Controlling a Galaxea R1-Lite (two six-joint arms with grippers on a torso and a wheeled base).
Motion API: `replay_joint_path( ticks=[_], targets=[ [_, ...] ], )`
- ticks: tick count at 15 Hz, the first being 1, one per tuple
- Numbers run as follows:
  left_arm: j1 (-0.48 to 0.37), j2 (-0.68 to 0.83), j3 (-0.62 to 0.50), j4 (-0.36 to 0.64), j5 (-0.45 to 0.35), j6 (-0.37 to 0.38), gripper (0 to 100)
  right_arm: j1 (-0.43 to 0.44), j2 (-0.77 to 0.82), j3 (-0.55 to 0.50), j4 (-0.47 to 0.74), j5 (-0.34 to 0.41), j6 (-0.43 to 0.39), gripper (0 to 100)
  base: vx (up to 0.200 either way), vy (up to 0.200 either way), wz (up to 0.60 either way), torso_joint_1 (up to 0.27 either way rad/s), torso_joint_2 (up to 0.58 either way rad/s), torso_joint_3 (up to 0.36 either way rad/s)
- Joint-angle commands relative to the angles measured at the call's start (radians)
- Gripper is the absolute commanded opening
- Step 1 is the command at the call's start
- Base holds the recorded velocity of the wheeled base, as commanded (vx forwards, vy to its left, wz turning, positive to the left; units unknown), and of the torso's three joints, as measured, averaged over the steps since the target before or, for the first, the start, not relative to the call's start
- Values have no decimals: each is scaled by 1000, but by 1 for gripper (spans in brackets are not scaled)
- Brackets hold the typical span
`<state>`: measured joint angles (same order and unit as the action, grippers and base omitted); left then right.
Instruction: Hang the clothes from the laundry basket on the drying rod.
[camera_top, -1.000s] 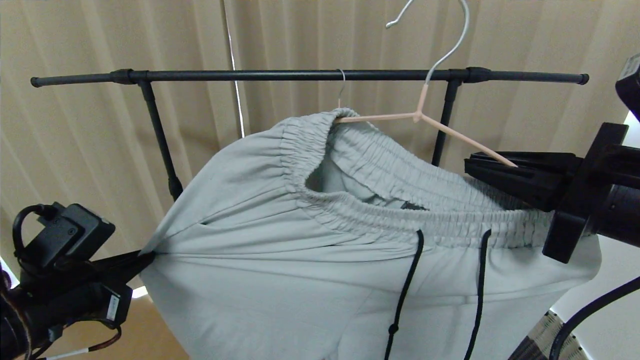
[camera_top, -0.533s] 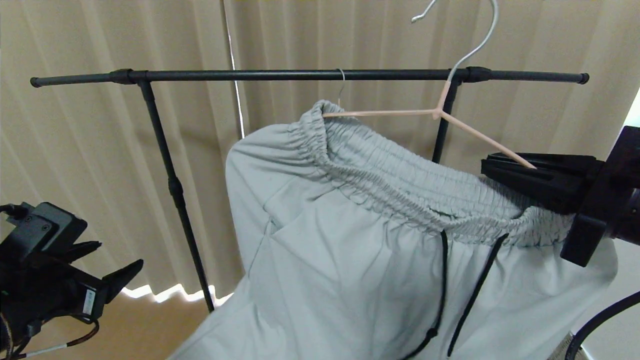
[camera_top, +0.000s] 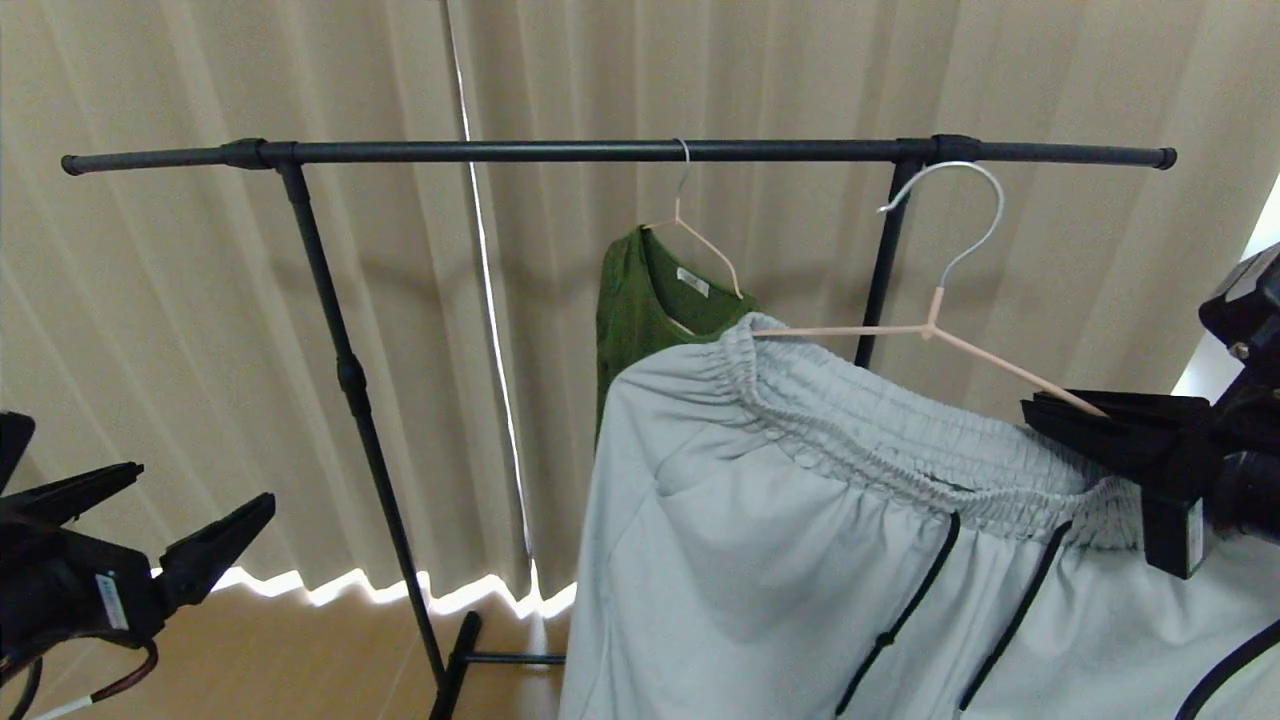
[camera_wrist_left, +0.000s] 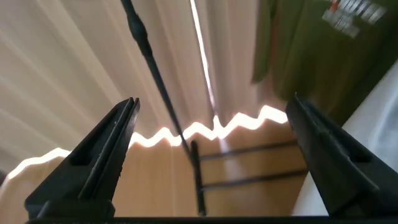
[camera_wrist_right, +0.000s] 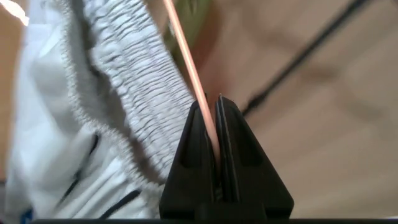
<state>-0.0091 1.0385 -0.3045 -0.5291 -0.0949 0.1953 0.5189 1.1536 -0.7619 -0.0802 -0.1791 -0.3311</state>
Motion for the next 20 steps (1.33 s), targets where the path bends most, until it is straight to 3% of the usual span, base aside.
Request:
replay_joint_path(
  ticks=[1,11,20],
  targets=[
    [-6,-71,36,0,-2,-2,100,-40,3,12,8,-19,0,0,0,0,0,0,0,0],
    [-9,-98,27,-37,-2,-5,100,-57,-6,23,-4,-23,3,0,0,0,0,0,0,0],
    [-8,-100,34,-35,-2,-2,100,-57,-8,24,-4,-25,1,0,0,200,0,1,0,5]
  ],
)
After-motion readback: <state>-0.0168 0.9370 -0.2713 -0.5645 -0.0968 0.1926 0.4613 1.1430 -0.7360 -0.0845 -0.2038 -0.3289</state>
